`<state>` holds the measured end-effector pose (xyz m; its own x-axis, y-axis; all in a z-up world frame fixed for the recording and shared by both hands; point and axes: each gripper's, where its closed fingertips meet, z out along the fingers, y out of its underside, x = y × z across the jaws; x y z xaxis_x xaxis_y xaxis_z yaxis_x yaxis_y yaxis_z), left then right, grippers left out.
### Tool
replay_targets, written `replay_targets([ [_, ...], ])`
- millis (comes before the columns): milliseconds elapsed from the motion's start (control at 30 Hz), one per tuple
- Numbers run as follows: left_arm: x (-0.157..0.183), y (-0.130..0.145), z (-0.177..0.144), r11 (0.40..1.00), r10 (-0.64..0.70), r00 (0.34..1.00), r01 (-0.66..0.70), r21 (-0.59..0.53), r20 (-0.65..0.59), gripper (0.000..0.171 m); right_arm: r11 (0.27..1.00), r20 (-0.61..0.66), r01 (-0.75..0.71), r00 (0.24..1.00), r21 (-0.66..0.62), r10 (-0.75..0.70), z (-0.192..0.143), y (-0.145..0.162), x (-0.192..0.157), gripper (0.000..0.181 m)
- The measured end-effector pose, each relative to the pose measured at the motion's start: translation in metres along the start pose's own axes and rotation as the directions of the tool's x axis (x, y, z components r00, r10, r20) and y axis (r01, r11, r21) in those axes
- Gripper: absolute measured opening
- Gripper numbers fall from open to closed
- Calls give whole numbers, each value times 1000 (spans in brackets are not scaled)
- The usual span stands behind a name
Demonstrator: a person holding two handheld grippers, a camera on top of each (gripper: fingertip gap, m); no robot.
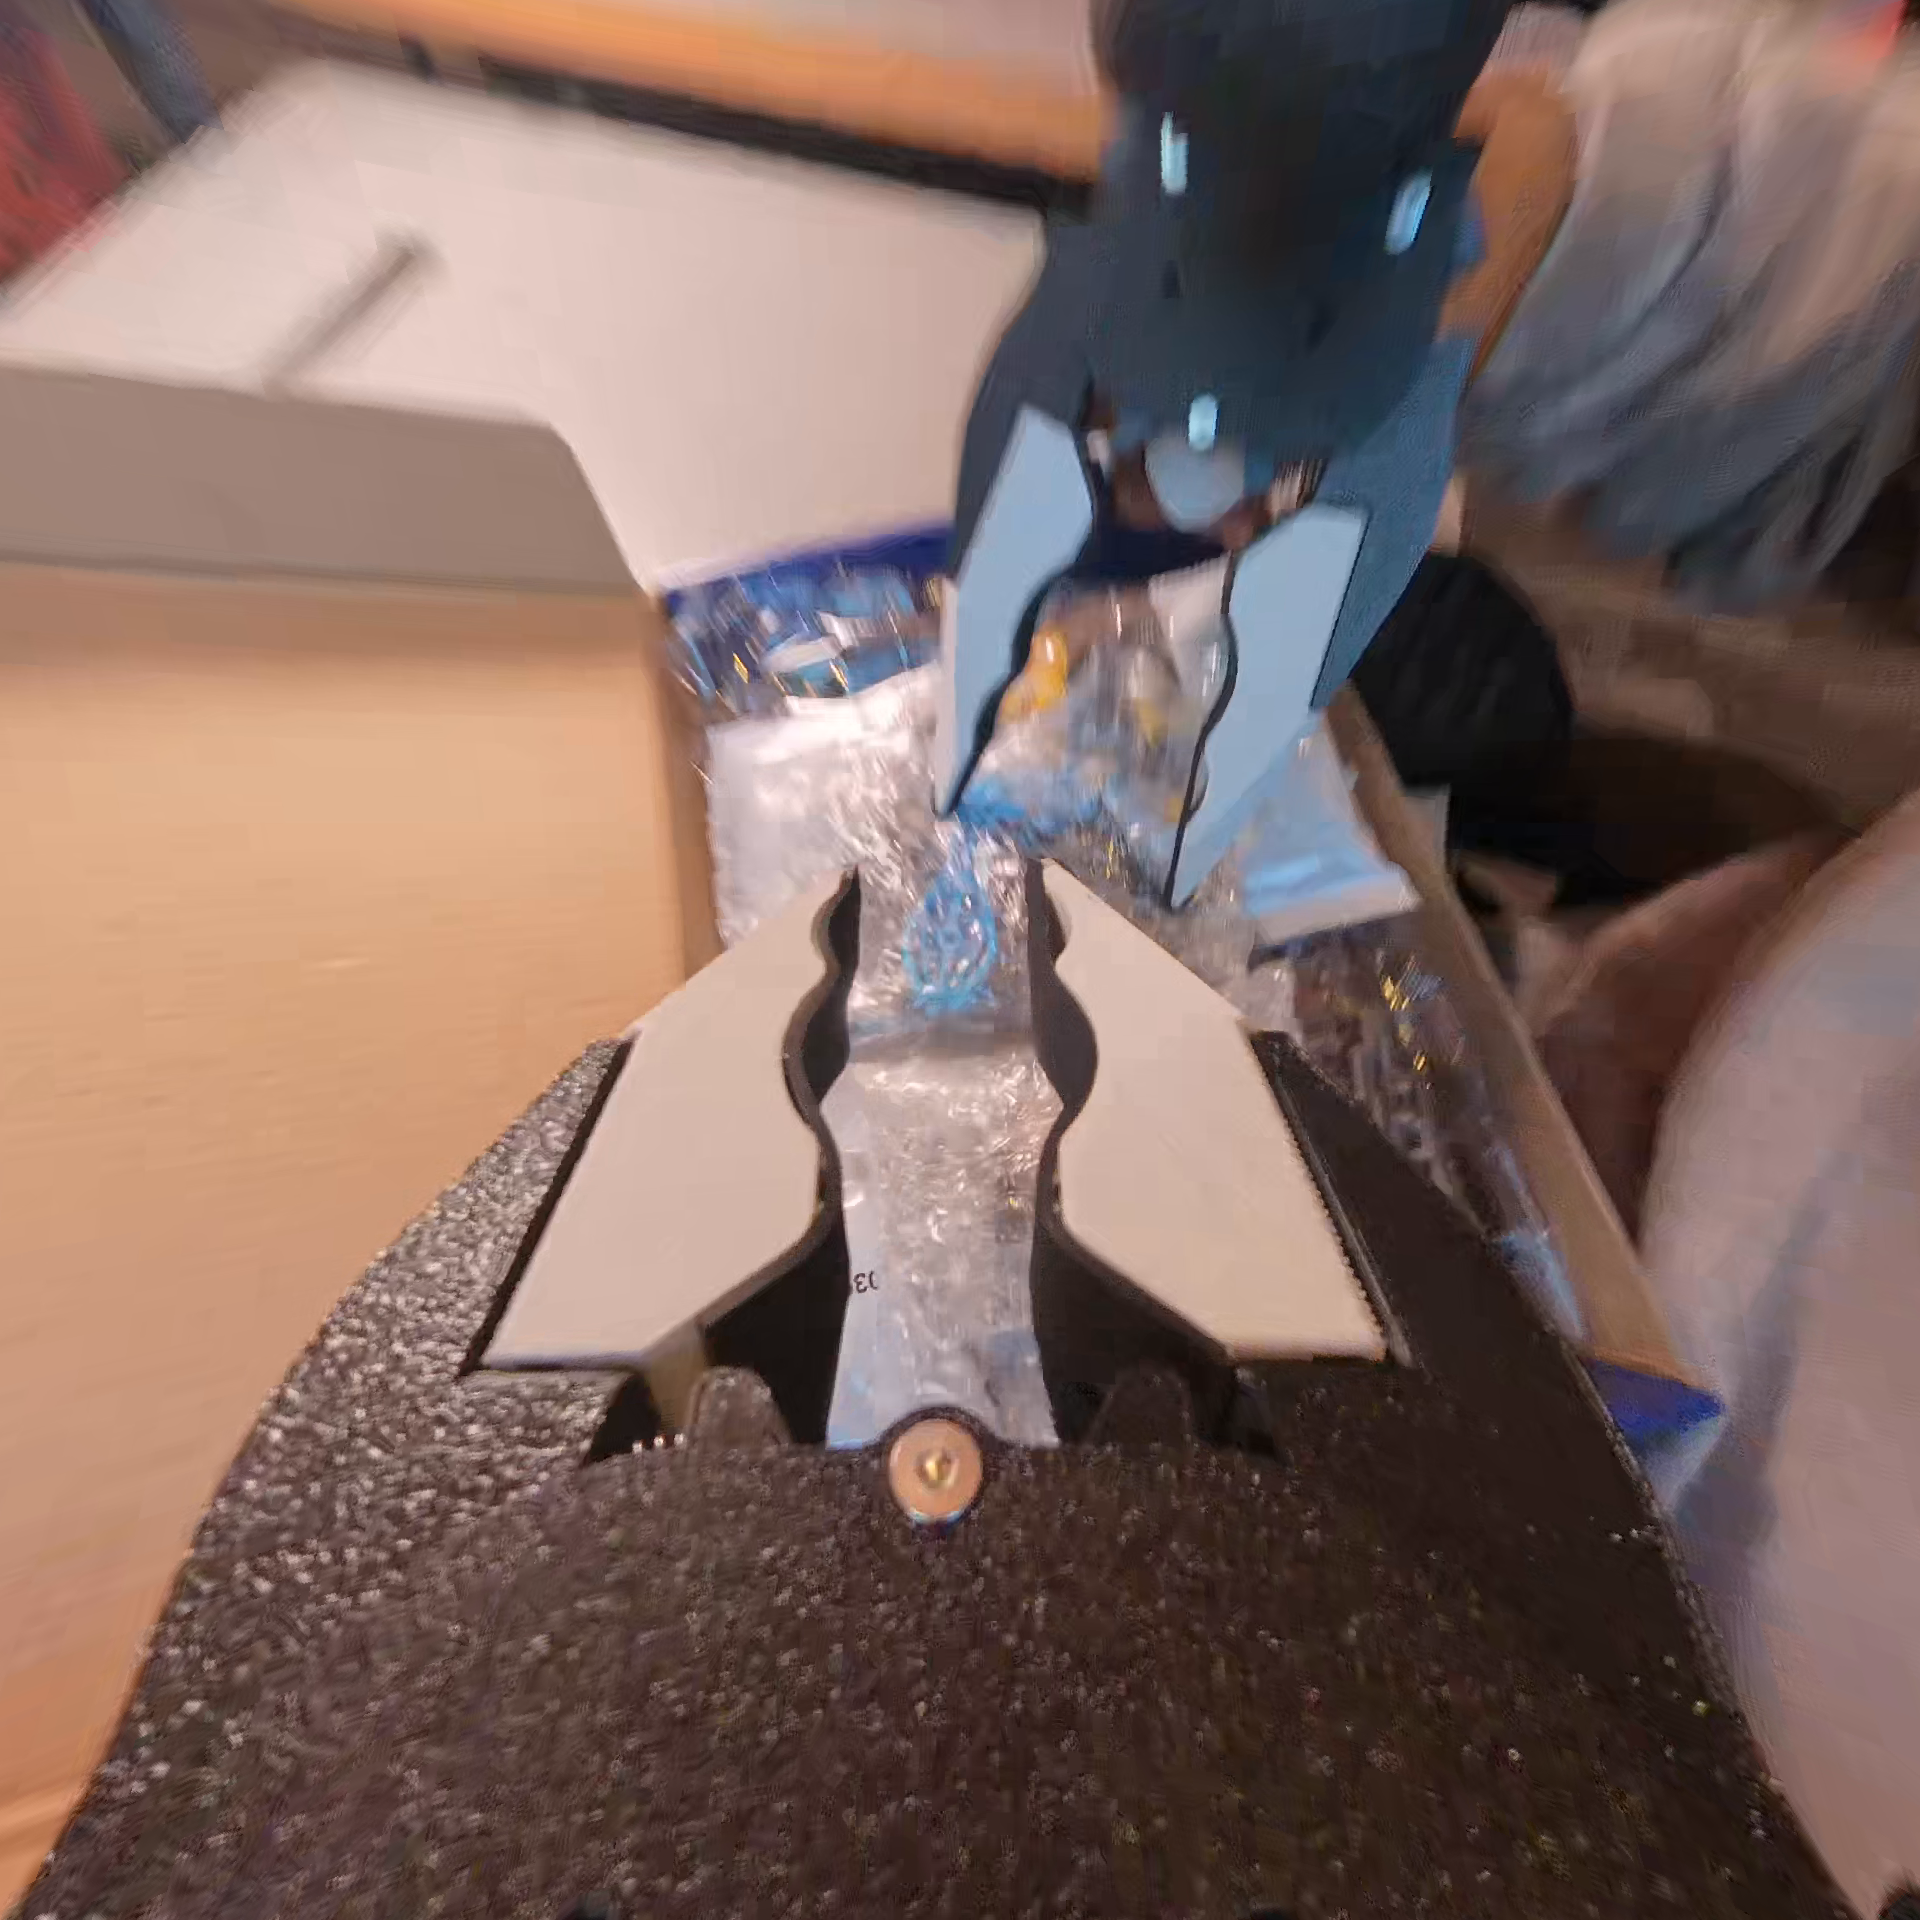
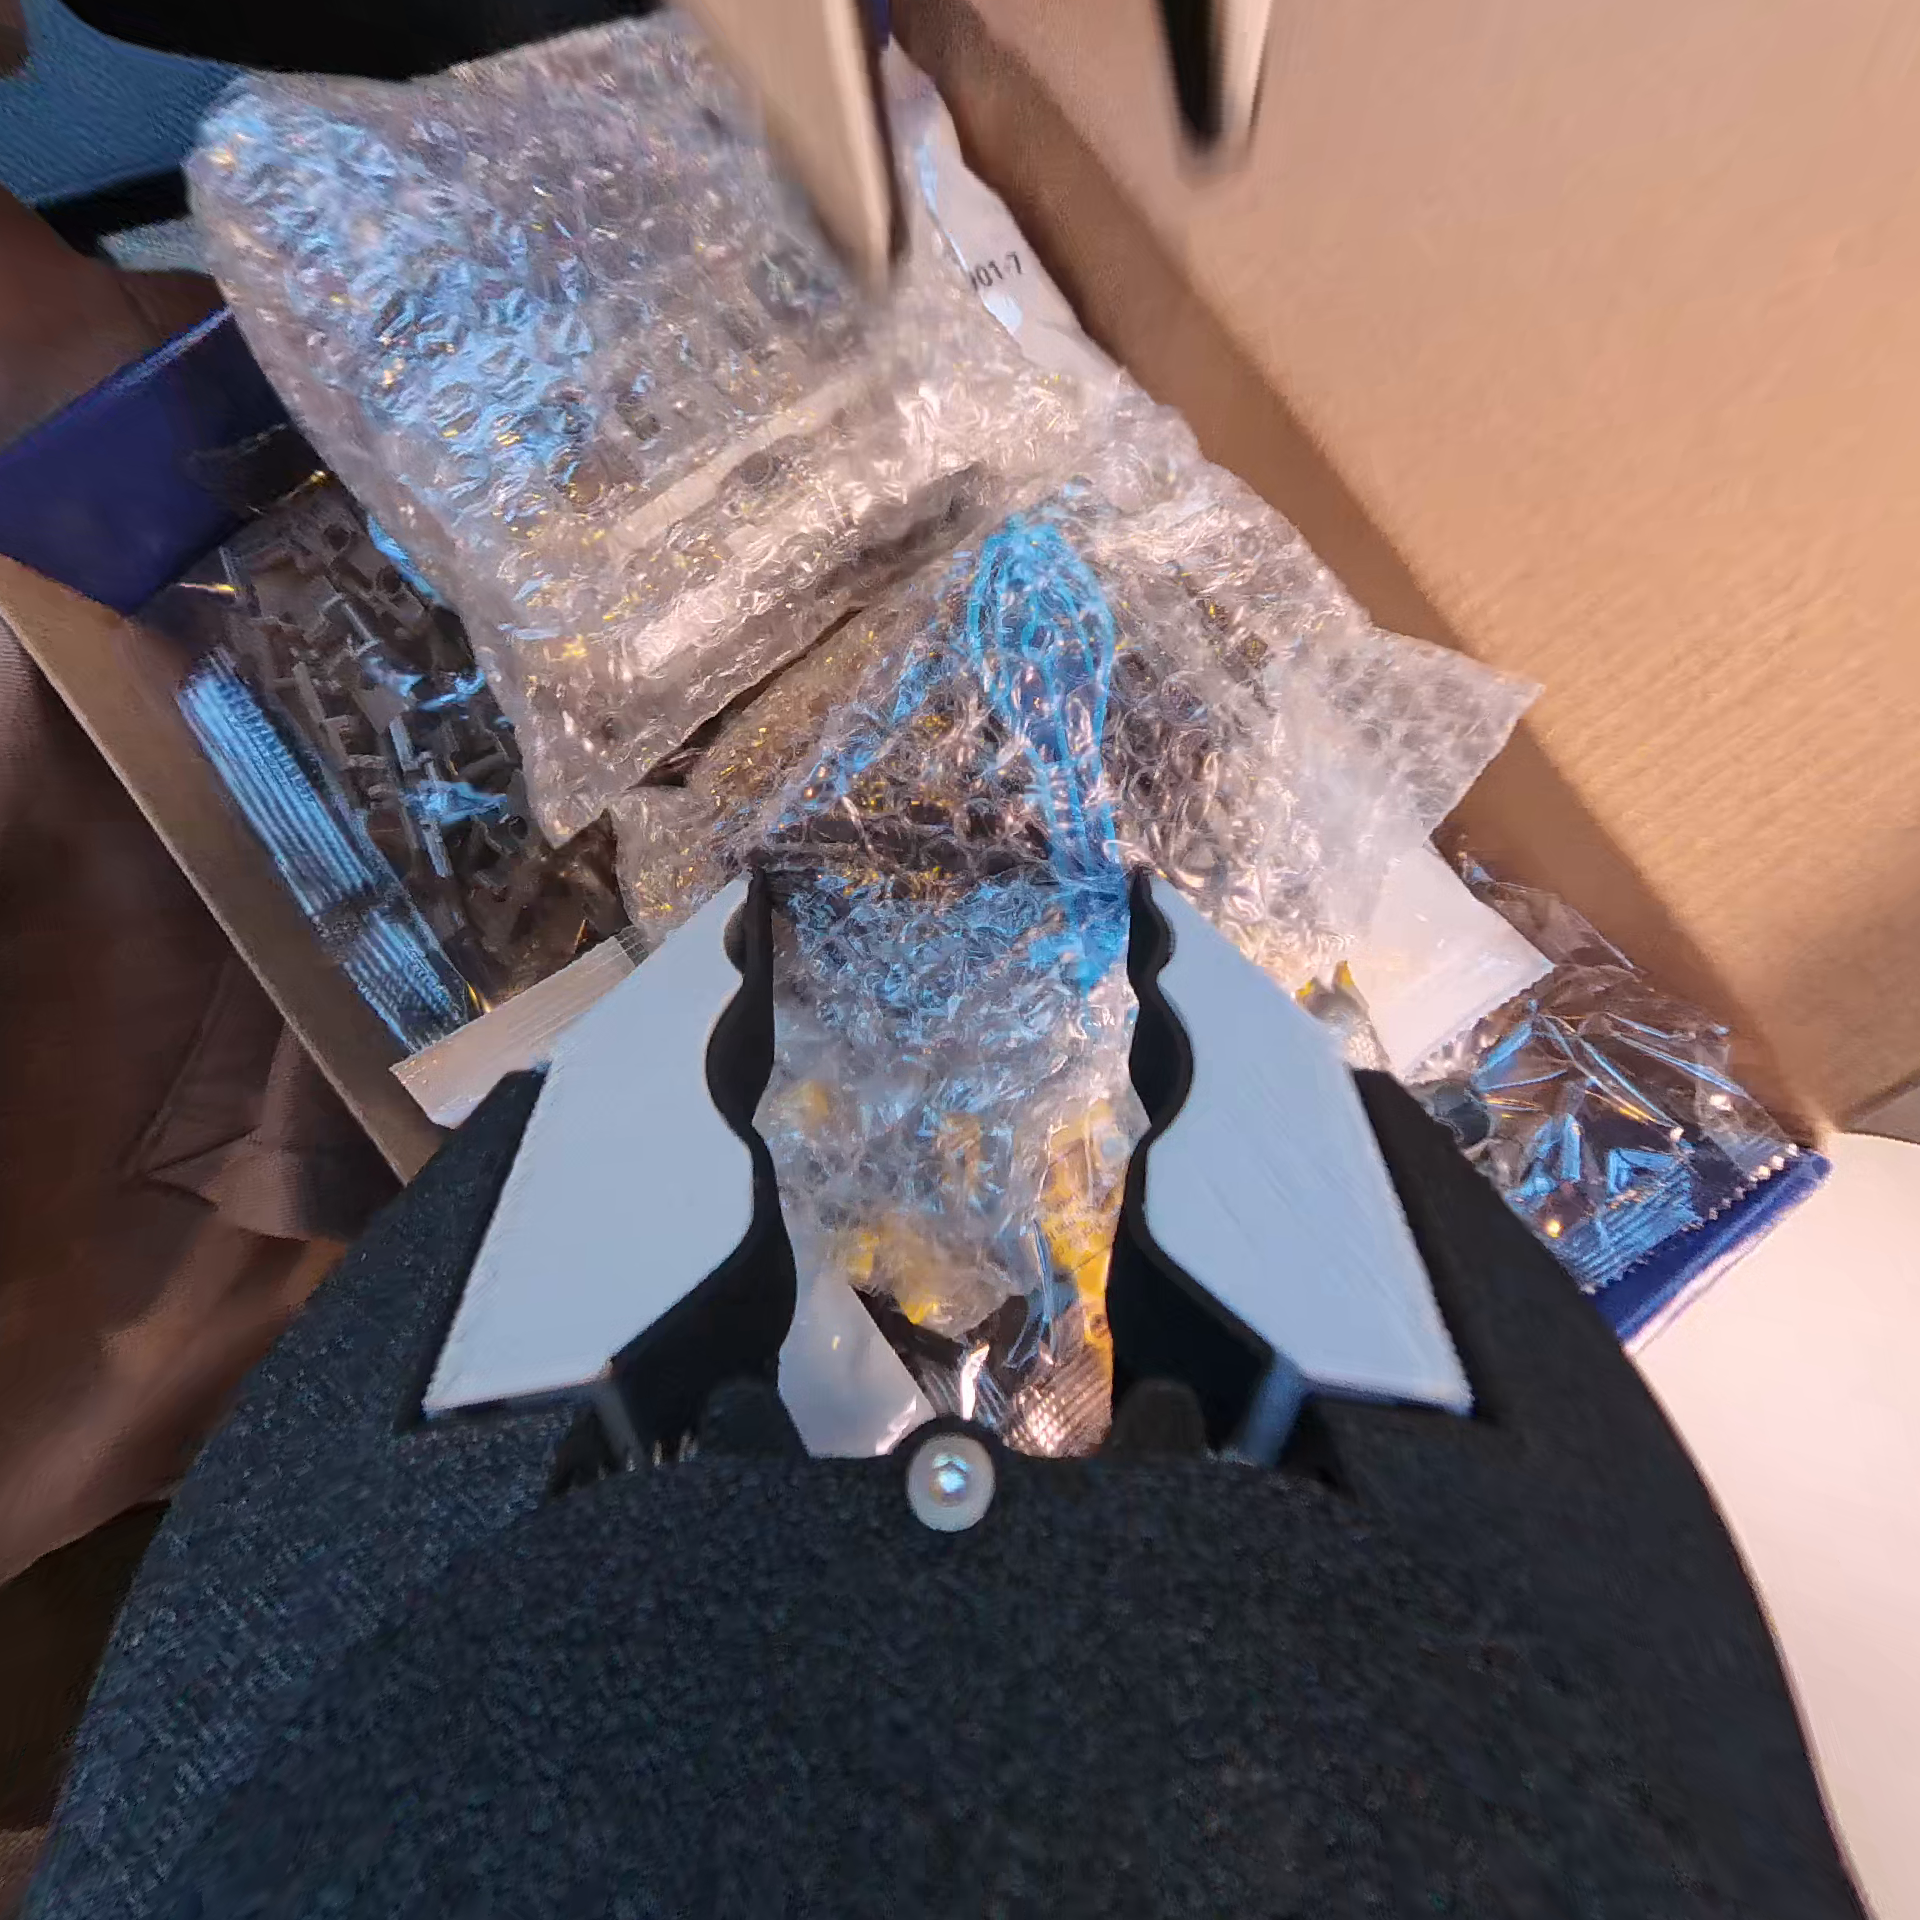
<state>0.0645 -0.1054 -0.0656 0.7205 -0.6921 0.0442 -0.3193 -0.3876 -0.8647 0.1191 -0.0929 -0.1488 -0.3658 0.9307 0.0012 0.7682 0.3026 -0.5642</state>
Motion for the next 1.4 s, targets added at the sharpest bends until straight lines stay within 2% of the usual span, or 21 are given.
replay_targets([
  [67,-26,-22,-67,974,-83,985,49,220,148,29,991,-14,-12,1000,136,15,-16,-12,0,73],
  [100,-48,-19,-103,951,-154,956,75,299,251,29,970,-17,-46,999,241,52,-32,-20,2,74],
  [133,-73,-4,-138,931,-239,905,111,347,353,30,937,-23,-78,996,340,92,-49,-27,6,73],
  [167,-99,21,-166,919,-324,835,168,355,444,34,899,-43,-92,992,428,122,-68,-30,11,73],
  [233,-138,91,-200,888,-461,684,350,299,565,48,826,-115,-80,978,559,173,-99,-29,22,71],
  [267,-147,121,-203,859,-506,640,437,268,578,55,792,-142,-69,971,607,193,-110,-27,25,69],
  [333,-149,156,-188,832,-530,634,515,204,563,60,729,-166,-57,959,682,229,-122,-25,26,64],
  [400,-142,181,-161,868,-426,696,494,46,579,67,688,-172,-46,954,724,246,-124,-24,21,62],
  [467,-146,204,-144,901,-248,738,414,-130,627,66,678,-198,-23,949,734,247,-122,-22,16,60],
  [533,-158,220,-137,912,-80,760,316,-260,645,57,683,-242,9,938,731,247,-121,-20,13,58],
  [600,-163,232,-134,895,60,790,228,-383,610,45,679,-256,20,934,734,249,-121,-17,9,55],
  [633,-159,230,-130,900,80,818,187,-394,570,28,672,-253,17,934,740,254,-122,-16,8,54],
  [700,-154,233,-128,882,124,848,144,-449,516,15,653,-242,10,933,757,266,-124,-14,6,51],
  [767,-154,236,-132,835,262,831,59,-547,490,0,629,-230,-1,931,777,285,-126,-12,5,47],
  [833,-147,239,-135,795,323,823,32,-606,467,0,602,-220,-10,926,798,306,-127,-12,5,45],
  [967,-124,236,-148,820,298,825,37,-572,480,0,568,-196,-18,929,823,314,-127,-15,1,43],
  [1067,-110,225,-161,875,191,822,105,-472,537,0,568,-194,-9,935,823,297,-127,-19,-1,41],
  [1133,-115,218,-166,911,-5,789,257,-322,615,0,561,-181,-7,943,828,278,-127,-25,-2,41],
  [1200,-127,206,-163,917,-232,721,386,-101,653,0,558,-175,-1,949,830,261,-126,-31,-3,41],
  [1300,-149,200,-156,862,-423,613,499,88,667,44,573,-212,41,949,818,235,-126,-36,-9,41],
  [1400,-172,210,-142,809,-486,525,574,131,699,76,591,-234,63,948,804,217,-125,-33,-15,41],
])
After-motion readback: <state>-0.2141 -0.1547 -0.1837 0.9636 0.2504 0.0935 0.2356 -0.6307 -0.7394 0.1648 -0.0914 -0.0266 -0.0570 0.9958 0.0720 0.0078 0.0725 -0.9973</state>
